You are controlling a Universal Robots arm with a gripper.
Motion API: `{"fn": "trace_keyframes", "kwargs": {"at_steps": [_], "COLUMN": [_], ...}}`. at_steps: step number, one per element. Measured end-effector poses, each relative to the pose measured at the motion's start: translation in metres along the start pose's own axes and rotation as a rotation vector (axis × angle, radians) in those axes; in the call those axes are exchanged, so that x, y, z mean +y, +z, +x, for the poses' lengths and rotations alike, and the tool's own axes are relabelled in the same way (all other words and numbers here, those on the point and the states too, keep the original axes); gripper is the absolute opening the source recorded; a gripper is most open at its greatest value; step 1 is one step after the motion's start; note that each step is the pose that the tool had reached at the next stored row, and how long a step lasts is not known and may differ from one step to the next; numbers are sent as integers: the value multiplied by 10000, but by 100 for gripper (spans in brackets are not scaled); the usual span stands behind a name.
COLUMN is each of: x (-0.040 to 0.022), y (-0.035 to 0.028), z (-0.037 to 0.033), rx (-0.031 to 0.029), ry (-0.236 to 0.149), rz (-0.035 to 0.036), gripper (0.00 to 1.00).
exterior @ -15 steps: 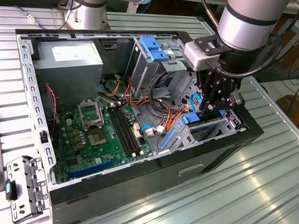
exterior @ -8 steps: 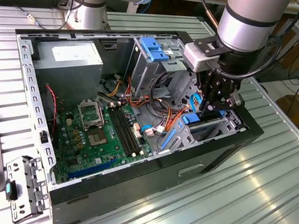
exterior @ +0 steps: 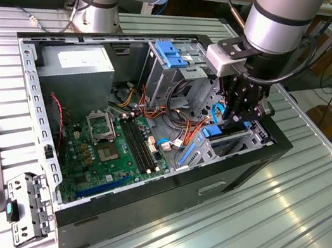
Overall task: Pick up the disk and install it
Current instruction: 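Insert the second disk wire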
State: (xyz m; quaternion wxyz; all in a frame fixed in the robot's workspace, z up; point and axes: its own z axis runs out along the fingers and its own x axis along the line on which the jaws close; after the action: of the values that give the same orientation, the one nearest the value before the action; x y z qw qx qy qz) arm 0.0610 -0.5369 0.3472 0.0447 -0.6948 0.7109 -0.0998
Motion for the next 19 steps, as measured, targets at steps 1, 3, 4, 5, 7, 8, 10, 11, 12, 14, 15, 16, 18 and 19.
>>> {"fn": "trace_keyframes", "kwargs": {"at_steps": [1, 3, 4, 5, 7, 8, 10, 11, 12, 14, 15, 16, 18, 19], "x": [-5, -13, -17, -21, -28, -29, -30, -30, -30, -30, -30, -30, -30, -30], "y": [-20, -63, -80, -99, -132, -139, -144, -144, -145, -145, -145, -145, -146, -145], "z": [1, 5, 6, 7, 10, 10, 10, 10, 11, 11, 11, 11, 11, 11], "rx": [1, 0, 1, 0, 1, 1, -8, -10, -10, -13, -15, -19, -23, -27], "ry": [-1, 1, 1, 1, 1, 1, 3, 4, 3, 5, 5, 6, 7, 7], "rz": [4, 15, 17, 18, 19, 20, 21, 21, 20, 20, 20, 20, 20, 20], "gripper": [24, 24, 24, 24, 24, 24, 24, 24, 24, 15, 11, 11, 11, 11]}}
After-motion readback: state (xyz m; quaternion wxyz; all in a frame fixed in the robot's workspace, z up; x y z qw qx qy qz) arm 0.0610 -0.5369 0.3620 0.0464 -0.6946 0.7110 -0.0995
